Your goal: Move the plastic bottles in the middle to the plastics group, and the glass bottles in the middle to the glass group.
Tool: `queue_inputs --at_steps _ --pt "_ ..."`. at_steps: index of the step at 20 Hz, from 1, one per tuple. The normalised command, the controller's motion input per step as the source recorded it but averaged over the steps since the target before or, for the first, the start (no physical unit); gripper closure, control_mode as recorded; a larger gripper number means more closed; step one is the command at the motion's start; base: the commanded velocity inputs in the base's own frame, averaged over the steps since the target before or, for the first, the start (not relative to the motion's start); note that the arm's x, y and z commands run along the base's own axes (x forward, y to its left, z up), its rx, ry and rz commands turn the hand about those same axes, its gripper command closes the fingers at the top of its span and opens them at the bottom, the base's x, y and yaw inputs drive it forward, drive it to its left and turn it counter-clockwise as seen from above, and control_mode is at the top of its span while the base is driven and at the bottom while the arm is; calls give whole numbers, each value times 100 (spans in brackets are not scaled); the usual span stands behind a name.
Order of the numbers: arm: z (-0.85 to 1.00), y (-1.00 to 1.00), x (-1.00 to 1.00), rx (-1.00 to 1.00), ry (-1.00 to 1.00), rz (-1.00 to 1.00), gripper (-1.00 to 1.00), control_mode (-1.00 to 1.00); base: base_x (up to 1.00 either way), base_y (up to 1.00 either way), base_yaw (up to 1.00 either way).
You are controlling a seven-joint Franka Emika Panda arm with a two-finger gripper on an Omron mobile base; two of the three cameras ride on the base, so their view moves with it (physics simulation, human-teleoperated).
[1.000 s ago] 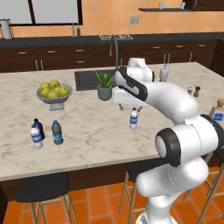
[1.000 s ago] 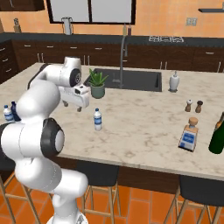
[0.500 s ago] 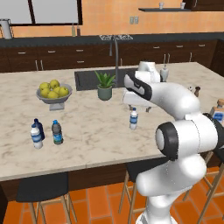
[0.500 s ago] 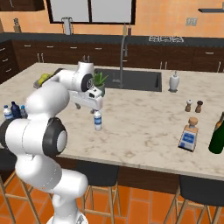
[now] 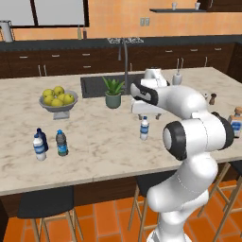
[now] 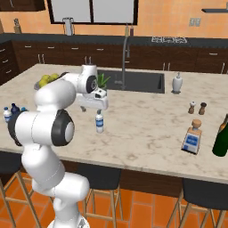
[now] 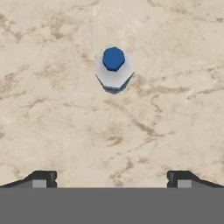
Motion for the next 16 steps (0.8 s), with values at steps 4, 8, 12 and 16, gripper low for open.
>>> queue_inputs --at_steps 4,8,12,16 --pt "-23 -9 27 -2 0 12 -100 -100 0 0 0" --pt "-10 -14 33 1 0 5 -100 -100 0 0 0" --pt "-14 -5 36 1 1 2 -100 -100 0 0 0" --pt "-26 0 28 0 5 0 -100 -100 0 0 0"
